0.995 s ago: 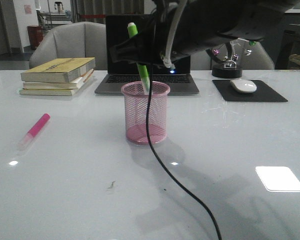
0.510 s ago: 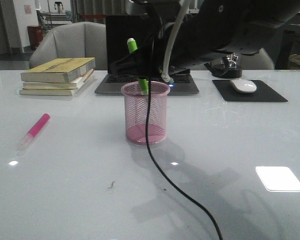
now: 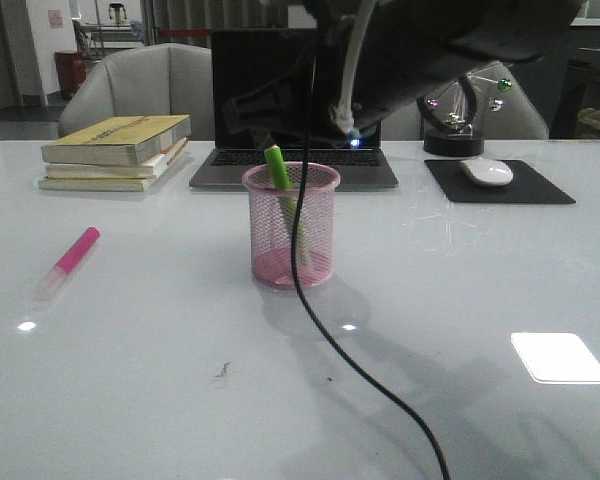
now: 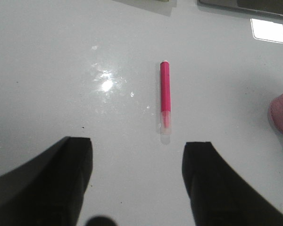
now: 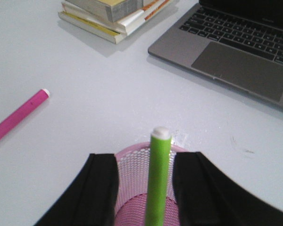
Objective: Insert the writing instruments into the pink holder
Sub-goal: 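Lower the green highlighter into the holder and open the right gripper, then move the left gripper above the pink highlighter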
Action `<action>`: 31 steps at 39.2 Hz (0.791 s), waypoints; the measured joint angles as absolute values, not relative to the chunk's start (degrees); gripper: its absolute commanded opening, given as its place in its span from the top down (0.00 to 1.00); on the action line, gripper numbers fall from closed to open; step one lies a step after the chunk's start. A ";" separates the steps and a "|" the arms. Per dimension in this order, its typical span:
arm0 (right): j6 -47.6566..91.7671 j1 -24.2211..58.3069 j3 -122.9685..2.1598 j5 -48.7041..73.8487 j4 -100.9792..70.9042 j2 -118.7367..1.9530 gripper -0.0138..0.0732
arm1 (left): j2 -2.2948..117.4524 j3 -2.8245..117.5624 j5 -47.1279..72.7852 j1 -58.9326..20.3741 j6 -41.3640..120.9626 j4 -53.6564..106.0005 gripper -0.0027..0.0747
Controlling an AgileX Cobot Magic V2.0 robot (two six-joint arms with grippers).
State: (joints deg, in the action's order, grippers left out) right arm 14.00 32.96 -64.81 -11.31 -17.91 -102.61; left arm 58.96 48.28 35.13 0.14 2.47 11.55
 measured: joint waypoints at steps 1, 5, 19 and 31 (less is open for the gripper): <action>14.10 32.96 -64.81 -10.85 -17.91 -101.40 0.38 | 58.96 48.28 35.13 0.14 2.47 11.55 0.35; 15.79 32.56 -64.81 -7.93 -17.91 -96.34 0.38 | 58.96 48.28 35.15 0.14 2.47 11.55 0.35; 17.00 11.83 -64.19 13.61 -17.81 -78.85 0.38 | 58.96 48.28 35.25 0.14 2.47 11.55 0.35; 17.03 -1.79 -49.84 21.92 -13.31 -64.25 0.38 | 58.96 52.04 35.38 0.14 3.12 11.55 0.35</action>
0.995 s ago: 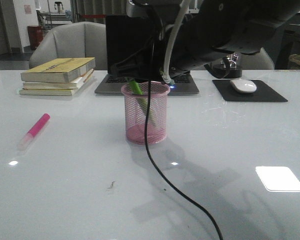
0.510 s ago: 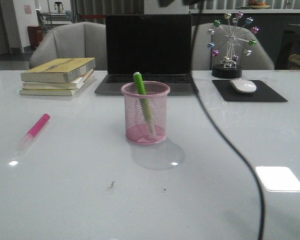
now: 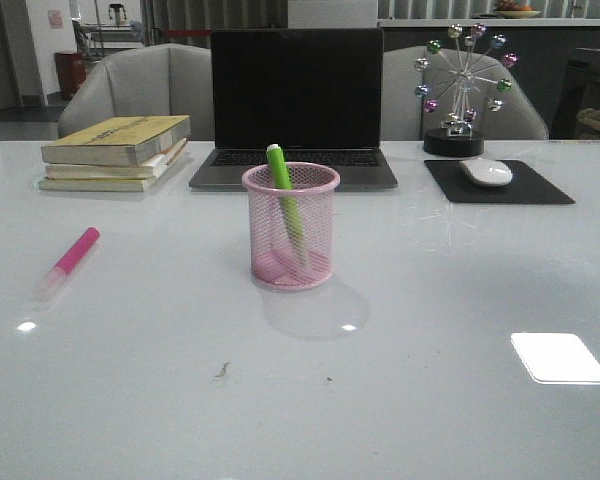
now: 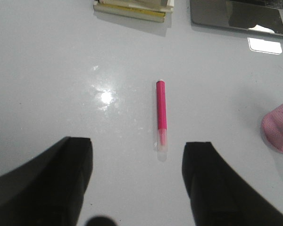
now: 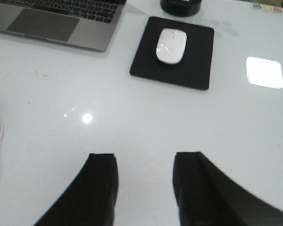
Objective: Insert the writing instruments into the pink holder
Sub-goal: 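Move the left gripper above the pink highlighter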
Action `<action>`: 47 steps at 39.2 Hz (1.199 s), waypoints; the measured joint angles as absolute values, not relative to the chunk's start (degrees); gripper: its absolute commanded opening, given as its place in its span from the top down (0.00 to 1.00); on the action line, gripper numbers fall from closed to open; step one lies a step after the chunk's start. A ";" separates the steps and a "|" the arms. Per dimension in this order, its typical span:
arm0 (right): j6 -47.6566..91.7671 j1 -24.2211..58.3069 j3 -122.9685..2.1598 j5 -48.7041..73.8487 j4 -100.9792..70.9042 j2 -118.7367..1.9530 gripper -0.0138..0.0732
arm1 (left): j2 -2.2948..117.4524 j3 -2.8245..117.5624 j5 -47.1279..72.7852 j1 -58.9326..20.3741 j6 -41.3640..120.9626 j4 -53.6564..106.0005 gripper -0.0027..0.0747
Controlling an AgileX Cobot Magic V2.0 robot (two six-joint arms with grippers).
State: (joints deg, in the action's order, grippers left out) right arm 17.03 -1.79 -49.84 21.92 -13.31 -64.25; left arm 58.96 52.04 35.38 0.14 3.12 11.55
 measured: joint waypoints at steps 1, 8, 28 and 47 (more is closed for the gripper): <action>17.03 -2.62 -48.29 22.33 -13.31 -63.28 0.38 | 58.96 52.38 35.50 0.14 3.39 11.55 0.35; 17.03 -5.19 -42.69 25.15 -13.18 -58.13 0.38 | 58.96 53.19 35.96 0.14 3.78 11.55 0.35; 17.03 -5.55 -41.86 27.19 -13.10 -55.63 0.38 | 77.35 71.48 36.93 -6.16 3.90 11.51 0.35; 17.03 -5.55 -41.86 27.19 -13.10 -55.63 0.38 | 108.82 101.95 53.62 -6.22 3.90 11.25 0.35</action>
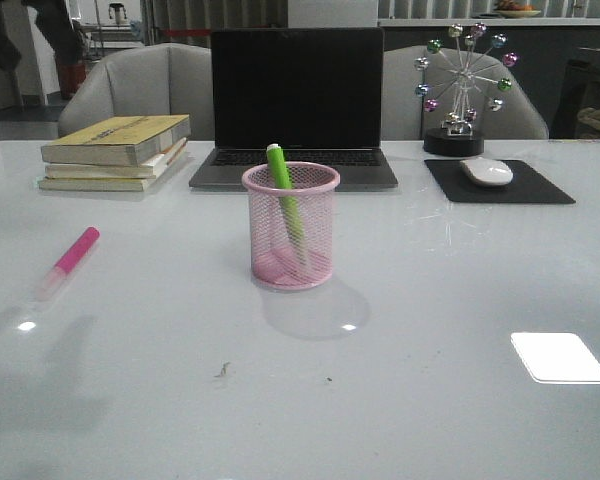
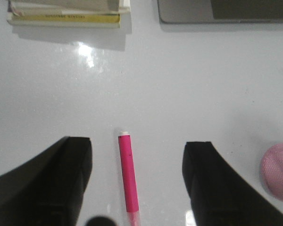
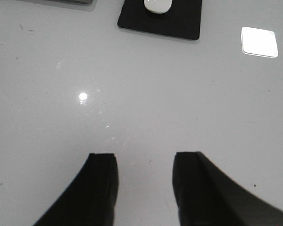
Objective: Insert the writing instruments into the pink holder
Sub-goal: 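Move the left gripper above the pink highlighter, then lower the left gripper and close it on the pink highlighter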
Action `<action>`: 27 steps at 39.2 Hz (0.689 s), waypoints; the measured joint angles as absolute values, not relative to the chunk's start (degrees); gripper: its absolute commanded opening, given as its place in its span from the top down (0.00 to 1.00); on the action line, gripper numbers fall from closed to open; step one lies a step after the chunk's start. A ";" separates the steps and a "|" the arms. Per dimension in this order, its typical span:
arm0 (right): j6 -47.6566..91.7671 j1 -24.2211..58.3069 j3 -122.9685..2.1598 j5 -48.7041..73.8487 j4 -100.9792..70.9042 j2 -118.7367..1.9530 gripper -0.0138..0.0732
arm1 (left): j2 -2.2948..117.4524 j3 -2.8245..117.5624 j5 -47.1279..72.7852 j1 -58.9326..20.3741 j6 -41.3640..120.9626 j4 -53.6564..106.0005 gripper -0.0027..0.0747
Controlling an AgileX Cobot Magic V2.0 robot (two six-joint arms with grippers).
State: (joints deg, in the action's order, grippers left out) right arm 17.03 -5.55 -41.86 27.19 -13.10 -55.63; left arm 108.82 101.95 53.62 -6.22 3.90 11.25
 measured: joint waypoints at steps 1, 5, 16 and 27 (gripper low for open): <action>17.03 -5.55 -41.86 27.19 -13.10 -55.63 0.38 | 109.59 102.91 54.52 -6.30 3.90 11.14 0.35; 17.03 -5.55 -41.86 27.19 -13.10 -55.63 0.38 | 114.08 106.03 57.78 -6.30 3.90 11.16 0.35; 17.03 -5.55 -41.86 27.19 -13.10 -55.63 0.38 | 120.49 107.76 59.29 -6.30 3.90 11.12 0.35; 17.03 -5.55 -41.86 27.19 -13.10 -55.63 0.38 | 123.77 107.98 59.49 -6.65 3.90 10.23 0.35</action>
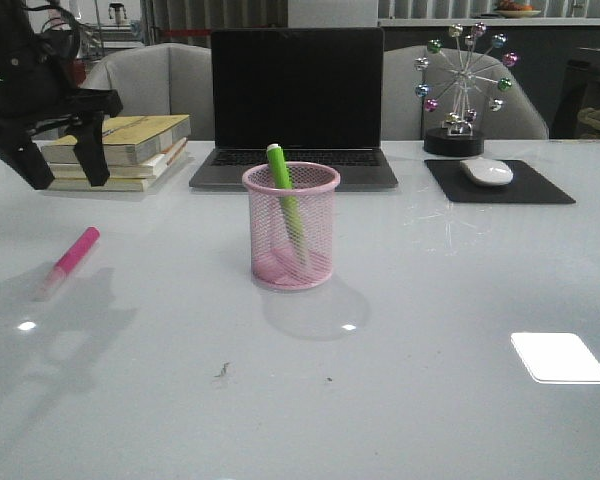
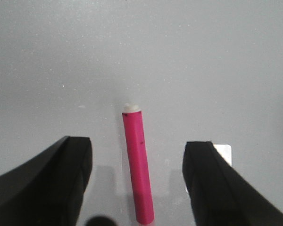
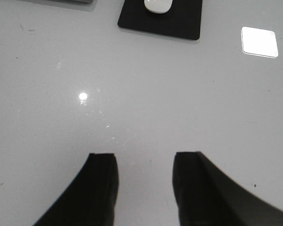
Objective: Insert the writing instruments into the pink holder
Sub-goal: 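Lower the left gripper and close it on the pink highlighter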
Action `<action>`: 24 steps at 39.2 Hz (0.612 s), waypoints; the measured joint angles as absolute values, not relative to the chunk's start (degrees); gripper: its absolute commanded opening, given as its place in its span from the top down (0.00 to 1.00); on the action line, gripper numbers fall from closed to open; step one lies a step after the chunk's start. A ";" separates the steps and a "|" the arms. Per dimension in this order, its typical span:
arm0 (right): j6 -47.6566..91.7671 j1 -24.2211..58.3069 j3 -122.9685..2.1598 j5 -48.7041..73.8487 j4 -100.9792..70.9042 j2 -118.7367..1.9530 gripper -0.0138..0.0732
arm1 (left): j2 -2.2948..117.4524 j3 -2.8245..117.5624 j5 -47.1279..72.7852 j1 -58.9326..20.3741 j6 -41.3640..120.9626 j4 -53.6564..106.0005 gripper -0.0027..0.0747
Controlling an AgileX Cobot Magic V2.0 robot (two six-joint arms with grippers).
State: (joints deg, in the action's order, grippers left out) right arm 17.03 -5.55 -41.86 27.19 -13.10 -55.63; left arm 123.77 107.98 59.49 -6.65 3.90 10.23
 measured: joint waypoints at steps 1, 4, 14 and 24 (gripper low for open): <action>17.03 -5.55 -41.86 27.19 -13.10 -55.63 0.38 | 124.12 107.98 59.49 -6.76 3.90 10.23 0.35; 17.03 -5.55 -41.86 27.19 -13.10 -55.63 0.38 | 124.94 107.98 59.39 -6.79 3.90 10.23 0.35; 17.03 -5.55 -41.86 27.19 -13.10 -55.63 0.38 | 127.55 108.09 59.27 -7.80 3.90 9.96 0.35; 17.03 -5.55 -41.86 27.19 -13.10 -55.63 0.38 | 128.60 108.09 59.05 -8.09 3.90 8.34 0.35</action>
